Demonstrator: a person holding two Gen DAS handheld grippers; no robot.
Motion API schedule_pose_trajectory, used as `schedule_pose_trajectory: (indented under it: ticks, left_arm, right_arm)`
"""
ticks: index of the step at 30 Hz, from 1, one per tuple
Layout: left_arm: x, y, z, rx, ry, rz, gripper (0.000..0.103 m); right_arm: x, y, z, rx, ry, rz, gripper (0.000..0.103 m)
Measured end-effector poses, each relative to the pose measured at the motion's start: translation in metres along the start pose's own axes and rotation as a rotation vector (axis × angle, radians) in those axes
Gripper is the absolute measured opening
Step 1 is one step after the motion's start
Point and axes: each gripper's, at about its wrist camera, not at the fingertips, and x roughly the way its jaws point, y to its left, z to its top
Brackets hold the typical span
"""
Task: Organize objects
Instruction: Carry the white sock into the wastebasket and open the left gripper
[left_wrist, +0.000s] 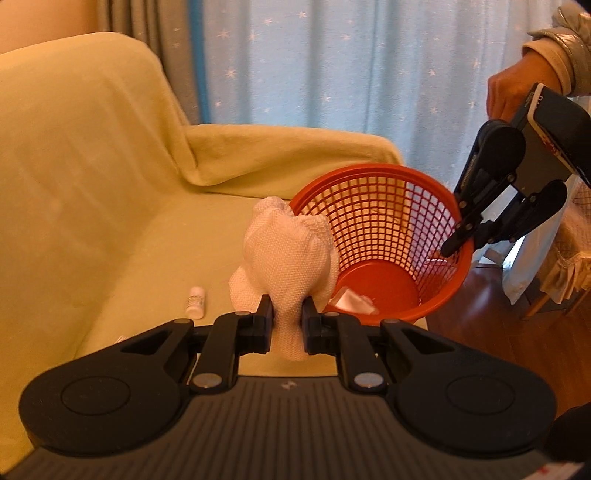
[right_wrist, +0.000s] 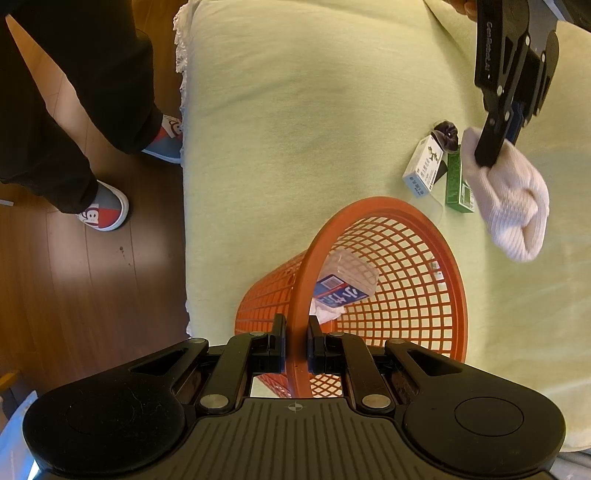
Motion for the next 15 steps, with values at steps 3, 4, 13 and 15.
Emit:
schedule_pose_trajectory:
  ticks: [3,4,13,15]
  left_arm:
    - [0.004,-0.005,0.004,0.016,-0.005,-0.015,0.012]
    - [0.006,-0.006,0.005,0.020,-0.007,-0.021,0.012]
    - [0.013,-0.010,0.008,0.040,-0.013,-0.044,0.012]
    - [0.012,-0.010,0.008,0.040,-0.015,-0.049,0.012]
  right_arm:
    - [0.000,0.000,0.000,-0.001,-0.001,-0.001,0.007]
    - [0.000,0.000,0.000,0.002,0.001,0.000,0.007]
    - [0.001,0.000,-0.001,0.005,0.001,-0.001,0.007]
    - [0.001,0.000,-0.001,0.005,0.001,0.000,0.007]
